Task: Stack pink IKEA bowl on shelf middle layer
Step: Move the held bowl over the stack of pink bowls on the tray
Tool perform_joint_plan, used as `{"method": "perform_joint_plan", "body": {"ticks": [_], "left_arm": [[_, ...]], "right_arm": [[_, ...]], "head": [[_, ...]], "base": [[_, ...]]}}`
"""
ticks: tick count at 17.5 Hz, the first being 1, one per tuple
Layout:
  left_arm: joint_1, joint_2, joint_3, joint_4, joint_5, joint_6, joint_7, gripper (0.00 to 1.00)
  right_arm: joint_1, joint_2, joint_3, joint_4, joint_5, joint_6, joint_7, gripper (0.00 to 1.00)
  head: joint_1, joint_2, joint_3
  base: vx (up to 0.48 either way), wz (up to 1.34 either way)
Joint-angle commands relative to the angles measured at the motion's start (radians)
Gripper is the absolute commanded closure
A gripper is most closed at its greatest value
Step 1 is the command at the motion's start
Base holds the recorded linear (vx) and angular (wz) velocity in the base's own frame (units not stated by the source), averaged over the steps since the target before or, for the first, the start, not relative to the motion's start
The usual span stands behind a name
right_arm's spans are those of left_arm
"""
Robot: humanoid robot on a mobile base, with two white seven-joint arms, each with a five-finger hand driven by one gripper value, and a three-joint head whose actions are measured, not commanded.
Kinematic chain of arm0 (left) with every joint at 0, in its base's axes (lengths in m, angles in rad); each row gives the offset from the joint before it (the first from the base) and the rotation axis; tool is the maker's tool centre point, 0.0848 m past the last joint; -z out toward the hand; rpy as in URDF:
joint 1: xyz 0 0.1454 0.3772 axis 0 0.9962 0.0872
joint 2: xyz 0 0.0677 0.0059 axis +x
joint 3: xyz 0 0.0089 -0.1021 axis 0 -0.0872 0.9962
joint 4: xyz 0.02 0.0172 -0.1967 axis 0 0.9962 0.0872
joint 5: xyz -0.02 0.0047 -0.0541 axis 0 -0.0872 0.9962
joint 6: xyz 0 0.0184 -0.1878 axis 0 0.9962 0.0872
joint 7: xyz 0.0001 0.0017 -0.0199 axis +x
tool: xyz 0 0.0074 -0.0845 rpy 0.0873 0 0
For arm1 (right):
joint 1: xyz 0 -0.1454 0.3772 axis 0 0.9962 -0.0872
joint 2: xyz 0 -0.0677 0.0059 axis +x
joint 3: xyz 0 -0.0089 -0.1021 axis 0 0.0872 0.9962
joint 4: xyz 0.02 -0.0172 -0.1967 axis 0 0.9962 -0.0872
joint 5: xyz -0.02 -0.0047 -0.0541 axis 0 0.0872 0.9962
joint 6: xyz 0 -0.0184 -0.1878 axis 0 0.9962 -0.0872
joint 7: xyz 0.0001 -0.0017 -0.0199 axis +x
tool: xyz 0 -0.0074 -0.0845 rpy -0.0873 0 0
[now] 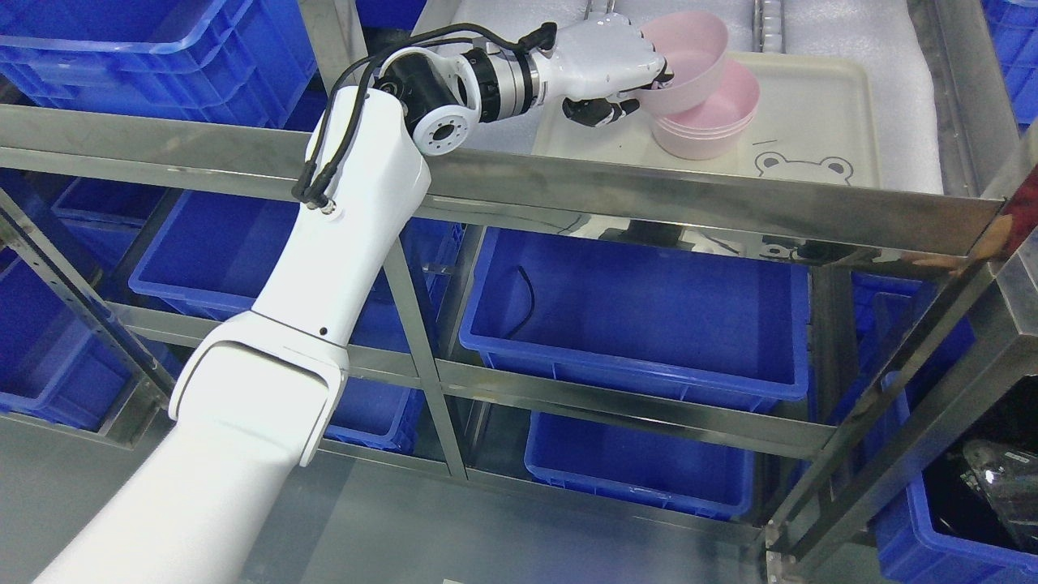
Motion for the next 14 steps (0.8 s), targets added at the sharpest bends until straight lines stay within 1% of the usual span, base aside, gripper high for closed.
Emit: {"method": "perform_joint_plan", "body": {"ticks": [1,4,6,8,11,14], "left_arm": [[-0.049,0.015,-0.035,-0.018,0.025,0.002,0.015,0.92],[-0.114,0.015,-0.056,0.017,0.017,0.041,0.005,0.92],[-0.112,0.015,-0.137,0.072,0.014,0.05,0.013,0.92],[-0.112,0.015,-0.198,0.072,0.017,0.056,0.018,0.92],[-0.105,0.015,-0.235,0.072,0.019,0.062,0.044,0.92],[-0.096,0.015,-0.24,0.074,0.014,0.064,0.045,0.92]], "right_arm": [[0.023,-0.017,0.0,-0.017,0.0,0.0,0.0,0.0],[0.023,-0.017,0.0,-0.017,0.0,0.0,0.0,0.0],[0.023,-0.017,0.0,-0.017,0.0,0.0,0.0,0.0],[0.023,-0.017,0.0,-0.017,0.0,0.0,0.0,0.0],[0.023,-0.017,0.0,-0.017,0.0,0.0,0.0,0.0],[0.023,-0.017,0.0,-0.017,0.0,0.0,0.0,0.0]], "head": [[0.0,0.0,0.0],[0.0,0.0,0.0],[0.0,0.0,0.0],[0.0,0.0,0.0],[0.0,0.0,0.0],[0.0,0.0,0.0]], "base": [[0.0,0.0],[0.0,0.0],[0.0,0.0],[0.0,0.0],[0.0,0.0],[0.0,0.0]]}}
